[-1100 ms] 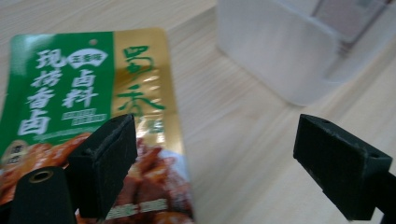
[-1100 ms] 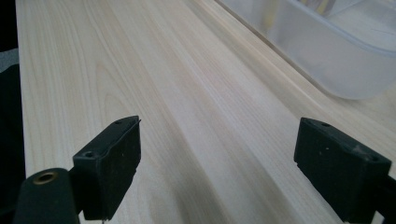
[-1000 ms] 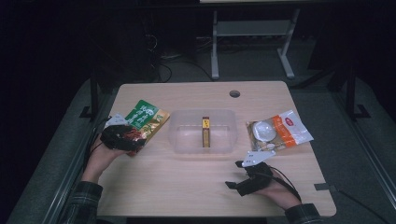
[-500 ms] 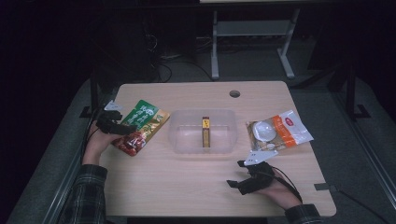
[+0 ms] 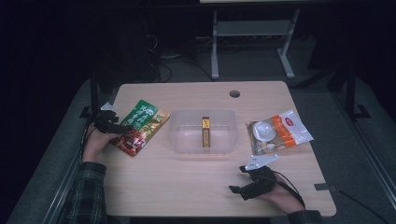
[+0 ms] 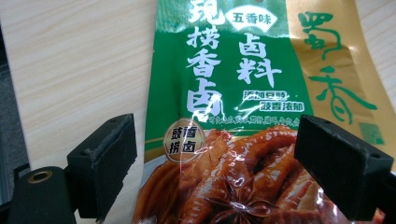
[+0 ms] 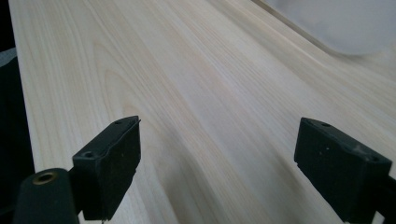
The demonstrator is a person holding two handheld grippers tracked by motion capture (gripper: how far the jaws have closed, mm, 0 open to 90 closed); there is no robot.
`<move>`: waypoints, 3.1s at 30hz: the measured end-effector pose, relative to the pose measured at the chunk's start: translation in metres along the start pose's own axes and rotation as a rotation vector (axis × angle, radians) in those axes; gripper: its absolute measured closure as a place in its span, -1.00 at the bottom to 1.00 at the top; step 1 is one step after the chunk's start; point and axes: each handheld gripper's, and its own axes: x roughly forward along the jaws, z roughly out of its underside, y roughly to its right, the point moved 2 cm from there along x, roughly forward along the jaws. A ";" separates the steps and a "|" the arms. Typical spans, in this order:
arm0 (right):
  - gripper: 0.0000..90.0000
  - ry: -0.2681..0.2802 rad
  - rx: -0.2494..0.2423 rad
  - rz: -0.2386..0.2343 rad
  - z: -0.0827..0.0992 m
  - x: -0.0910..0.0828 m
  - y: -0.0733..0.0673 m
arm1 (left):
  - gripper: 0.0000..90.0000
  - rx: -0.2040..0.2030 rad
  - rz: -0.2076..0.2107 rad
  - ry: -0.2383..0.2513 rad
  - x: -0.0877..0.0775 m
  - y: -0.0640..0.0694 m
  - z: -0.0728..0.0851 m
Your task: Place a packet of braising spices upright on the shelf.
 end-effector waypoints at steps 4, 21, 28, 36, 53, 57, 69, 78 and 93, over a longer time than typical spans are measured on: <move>-0.69 0.007 0.013 0.010 0.005 -0.005 0.000 | -0.73 -0.024 0.010 -0.022 0.004 -0.006 0.004; -0.69 0.013 0.021 0.024 0.009 -0.011 -0.001 | -0.70 -0.062 0.074 -0.004 0.007 -0.011 0.012; -0.69 0.016 0.015 0.026 0.009 -0.012 -0.001 | -0.34 -0.036 0.073 -0.015 0.004 -0.007 0.010; -0.69 0.017 0.001 0.018 0.007 -0.012 -0.002 | 0.43 0.019 0.049 -0.024 0.003 0.001 0.006; -0.69 0.028 0.005 0.026 0.006 -0.013 -0.001 | 0.99 -0.033 0.045 -0.017 -0.001 0.005 0.002; -0.69 0.035 0.010 0.024 0.005 -0.012 0.000 | 0.99 -0.057 0.066 0.004 -0.007 0.006 -0.001; -0.69 0.043 0.021 0.013 -0.005 -0.005 0.008 | 1.00 -0.126 0.082 0.081 -0.040 0.007 -0.003; -0.69 0.051 -0.003 -0.005 -0.010 -0.005 0.007 | 1.00 -0.130 0.086 0.140 -0.068 0.016 -0.007; -0.80 0.039 -0.008 -0.033 -0.018 -0.001 0.005 | 1.00 -0.113 0.200 0.243 -0.121 0.036 -0.001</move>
